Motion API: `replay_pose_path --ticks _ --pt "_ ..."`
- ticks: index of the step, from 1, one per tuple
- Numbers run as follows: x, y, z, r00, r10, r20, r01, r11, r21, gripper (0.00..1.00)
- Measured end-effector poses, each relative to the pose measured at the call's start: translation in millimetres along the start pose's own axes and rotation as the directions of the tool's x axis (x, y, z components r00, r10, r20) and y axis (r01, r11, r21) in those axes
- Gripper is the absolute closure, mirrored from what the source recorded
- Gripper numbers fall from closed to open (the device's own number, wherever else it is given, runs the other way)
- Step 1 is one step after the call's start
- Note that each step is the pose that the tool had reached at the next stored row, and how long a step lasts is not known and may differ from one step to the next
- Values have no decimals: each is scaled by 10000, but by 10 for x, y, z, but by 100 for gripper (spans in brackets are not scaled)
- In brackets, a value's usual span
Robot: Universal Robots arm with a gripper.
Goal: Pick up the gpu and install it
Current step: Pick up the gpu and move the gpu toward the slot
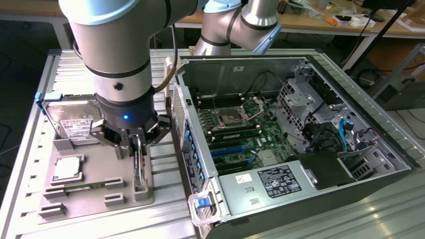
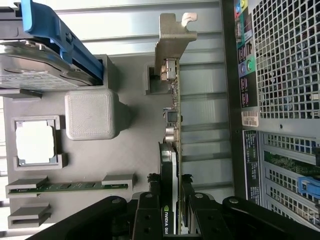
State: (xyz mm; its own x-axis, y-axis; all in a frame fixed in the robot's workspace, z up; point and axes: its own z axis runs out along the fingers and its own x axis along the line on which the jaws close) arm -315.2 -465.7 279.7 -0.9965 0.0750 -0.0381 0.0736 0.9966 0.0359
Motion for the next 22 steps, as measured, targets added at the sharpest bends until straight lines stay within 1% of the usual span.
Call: replay_pose_path --ticks 22 --pt "-2 2 -47 10000 0 0 0 10000 1 73"
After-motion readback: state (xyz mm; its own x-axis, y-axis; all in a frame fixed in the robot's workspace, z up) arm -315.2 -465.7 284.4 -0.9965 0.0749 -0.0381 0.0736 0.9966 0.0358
